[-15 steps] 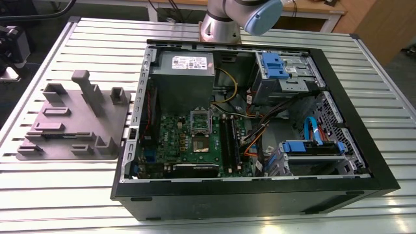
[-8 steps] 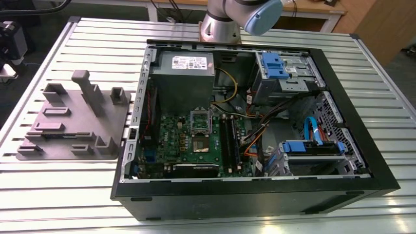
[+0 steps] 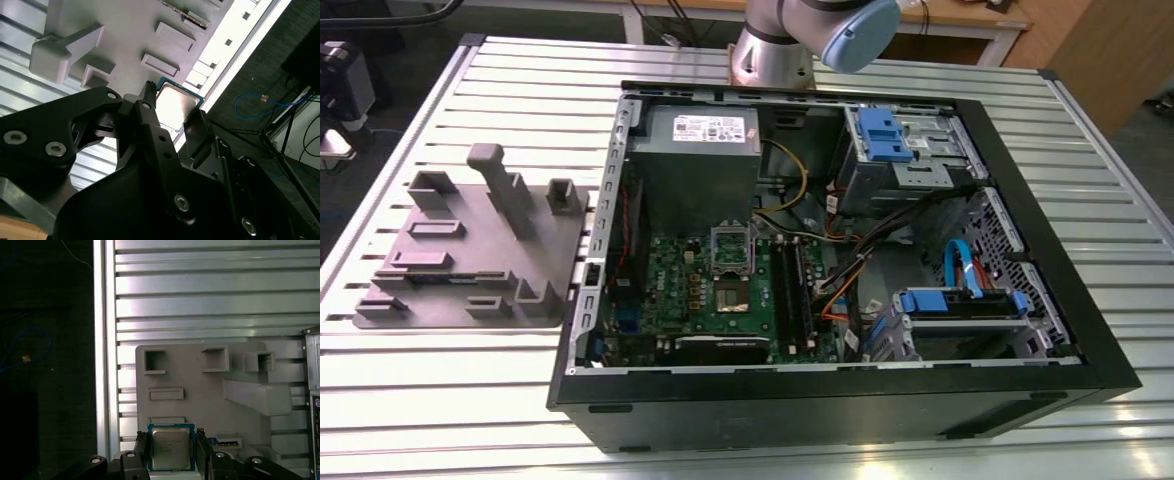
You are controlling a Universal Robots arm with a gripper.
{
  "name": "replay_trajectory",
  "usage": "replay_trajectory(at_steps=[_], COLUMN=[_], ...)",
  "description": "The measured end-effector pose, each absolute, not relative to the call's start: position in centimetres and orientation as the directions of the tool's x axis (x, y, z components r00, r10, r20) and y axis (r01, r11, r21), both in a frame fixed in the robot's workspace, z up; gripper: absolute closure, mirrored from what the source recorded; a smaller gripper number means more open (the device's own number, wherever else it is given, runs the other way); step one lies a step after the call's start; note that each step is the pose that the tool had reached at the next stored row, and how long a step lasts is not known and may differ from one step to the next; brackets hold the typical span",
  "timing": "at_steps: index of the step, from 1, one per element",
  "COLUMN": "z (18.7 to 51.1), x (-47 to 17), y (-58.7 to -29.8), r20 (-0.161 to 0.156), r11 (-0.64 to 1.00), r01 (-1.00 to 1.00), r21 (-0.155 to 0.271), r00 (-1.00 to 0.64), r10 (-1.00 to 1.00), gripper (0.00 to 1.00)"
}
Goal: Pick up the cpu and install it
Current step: 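Pick up the cpu and move it towards the insertion slot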
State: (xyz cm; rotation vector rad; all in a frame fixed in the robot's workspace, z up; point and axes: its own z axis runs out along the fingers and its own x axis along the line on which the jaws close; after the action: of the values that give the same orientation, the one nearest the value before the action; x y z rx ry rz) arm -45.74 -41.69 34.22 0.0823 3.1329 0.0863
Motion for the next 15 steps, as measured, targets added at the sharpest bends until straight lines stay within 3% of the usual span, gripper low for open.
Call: replay_trajectory(at_steps=[15], z=[36.8], x=[-45.7], y=[-41.7], r20=[-0.005], r11=[0.997], r01=[0.052], r21=[0.055], r00=[-0.999], r10=[0.053], gripper=[0.53])
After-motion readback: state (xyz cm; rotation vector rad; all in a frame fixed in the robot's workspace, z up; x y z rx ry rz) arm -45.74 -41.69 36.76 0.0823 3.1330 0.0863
